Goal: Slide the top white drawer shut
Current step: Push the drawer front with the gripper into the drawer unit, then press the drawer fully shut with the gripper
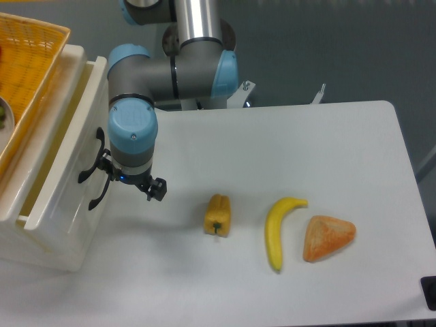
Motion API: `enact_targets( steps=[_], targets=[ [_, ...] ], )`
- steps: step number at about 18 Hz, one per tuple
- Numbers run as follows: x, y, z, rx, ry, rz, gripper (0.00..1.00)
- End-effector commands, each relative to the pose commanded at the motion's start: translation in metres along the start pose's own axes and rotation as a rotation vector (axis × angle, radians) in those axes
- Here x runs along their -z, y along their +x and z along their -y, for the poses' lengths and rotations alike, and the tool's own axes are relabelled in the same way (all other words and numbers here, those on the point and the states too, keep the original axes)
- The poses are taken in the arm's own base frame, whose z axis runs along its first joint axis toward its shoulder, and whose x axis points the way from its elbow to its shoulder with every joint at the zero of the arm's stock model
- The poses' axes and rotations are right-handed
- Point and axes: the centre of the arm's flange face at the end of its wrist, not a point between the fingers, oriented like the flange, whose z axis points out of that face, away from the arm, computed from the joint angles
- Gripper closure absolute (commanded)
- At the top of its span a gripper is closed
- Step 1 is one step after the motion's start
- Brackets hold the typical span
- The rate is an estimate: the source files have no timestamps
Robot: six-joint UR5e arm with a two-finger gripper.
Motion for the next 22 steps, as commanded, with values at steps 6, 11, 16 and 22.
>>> enact_targets(
  steps=[6, 11, 16, 22],
  targets=[
    [0.001, 0.009, 0.002, -0.016, 0.001, 0.002, 0.0],
    [0.0, 0.011, 0.002, -0.019, -0.001, 0.003, 0.0],
    [0.0, 0.011, 0.002, -0.019, -0.002, 0.002, 0.0],
    [-0.001, 0.017, 0.004, -0.028, -0.002, 0.002, 0.0]
  ],
)
